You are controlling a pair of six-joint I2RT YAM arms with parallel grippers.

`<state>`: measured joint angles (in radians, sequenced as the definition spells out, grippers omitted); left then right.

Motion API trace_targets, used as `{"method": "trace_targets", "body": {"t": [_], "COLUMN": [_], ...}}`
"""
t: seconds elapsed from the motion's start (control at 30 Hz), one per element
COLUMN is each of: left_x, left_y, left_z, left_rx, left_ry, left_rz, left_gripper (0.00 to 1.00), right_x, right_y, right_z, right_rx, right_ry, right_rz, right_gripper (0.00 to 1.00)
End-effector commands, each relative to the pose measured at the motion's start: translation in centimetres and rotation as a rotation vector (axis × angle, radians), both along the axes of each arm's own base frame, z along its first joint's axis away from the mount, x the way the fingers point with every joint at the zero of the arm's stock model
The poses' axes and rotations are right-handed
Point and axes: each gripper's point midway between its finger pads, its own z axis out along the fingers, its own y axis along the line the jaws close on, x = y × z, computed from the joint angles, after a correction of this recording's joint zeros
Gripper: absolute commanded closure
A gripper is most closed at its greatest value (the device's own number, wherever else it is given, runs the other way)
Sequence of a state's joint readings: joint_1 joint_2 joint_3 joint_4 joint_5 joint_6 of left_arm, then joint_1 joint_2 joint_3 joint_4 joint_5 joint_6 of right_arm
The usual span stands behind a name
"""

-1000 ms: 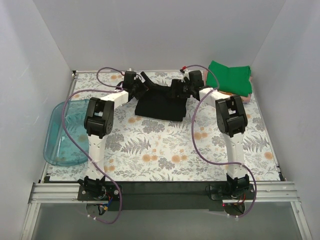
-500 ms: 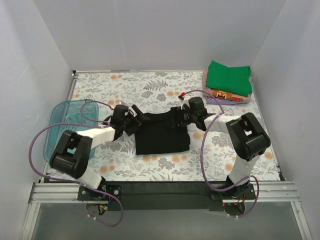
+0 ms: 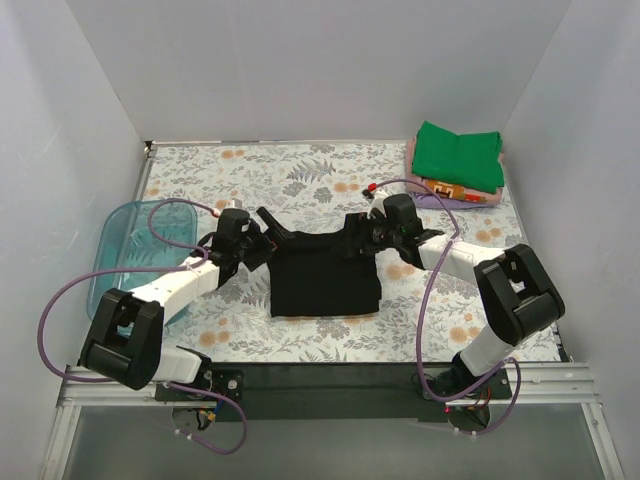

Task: Fold and stack the t-shirts
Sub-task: Fold the tshirt

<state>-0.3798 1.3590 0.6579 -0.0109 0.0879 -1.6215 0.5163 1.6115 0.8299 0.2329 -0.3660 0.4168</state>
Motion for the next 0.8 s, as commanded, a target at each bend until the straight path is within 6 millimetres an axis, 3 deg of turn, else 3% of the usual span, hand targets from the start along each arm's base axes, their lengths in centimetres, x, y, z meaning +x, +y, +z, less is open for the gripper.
{"method": "trace_targets", "body": {"t": [0.0, 0.17, 0.2, 0.23, 0.33, 0.47, 0.67, 0.77], "left_x": [1.4, 3.3, 3.4, 3.9, 4.7, 6.3, 5.7, 5.2], "left_y": [-1.1, -1.1, -1.3, -1.6, -1.4, 0.3, 1.9, 1.9], "left_z": [2.8, 1.1, -0.5, -0.4, -2.6, -4.4, -6.5, -6.1], "left_rx": [-0.007, 0.053, 0.066, 0.064, 0.094, 0.173, 0.215, 0.209], "left_ry": [-0.070, -0.049, -0.010, -0.011, 0.039, 0.068, 0.159, 0.163], "left_rz": [-0.046, -0.047, -0.054, -0.058, -0.040, 0.052, 0.107, 0.091], "left_gripper": [0.02, 0.02, 0.02, 0.02, 0.02, 0.02, 0.02, 0.02], "right_x": [1.1, 1.8, 2.0, 2.3, 3.3, 4.2, 3.7, 3.8], "right_y": [0.7, 0.2, 0.1, -0.2, -0.9, -1.8, -2.3, -2.2], "right_z": [2.7, 1.1, 0.9, 0.6, -0.5, -3.3, -6.7, -5.4], "right_rx": [0.041, 0.026, 0.027, 0.028, 0.018, -0.017, -0.051, -0.055], "right_ry": [-0.049, -0.004, 0.005, 0.013, 0.041, 0.096, 0.179, 0.167], "right_rz": [0.002, -0.015, -0.017, -0.027, -0.051, -0.066, -0.061, -0.043], "right_gripper": [0.02, 0.02, 0.02, 0.02, 0.02, 0.02, 0.02, 0.02]}}
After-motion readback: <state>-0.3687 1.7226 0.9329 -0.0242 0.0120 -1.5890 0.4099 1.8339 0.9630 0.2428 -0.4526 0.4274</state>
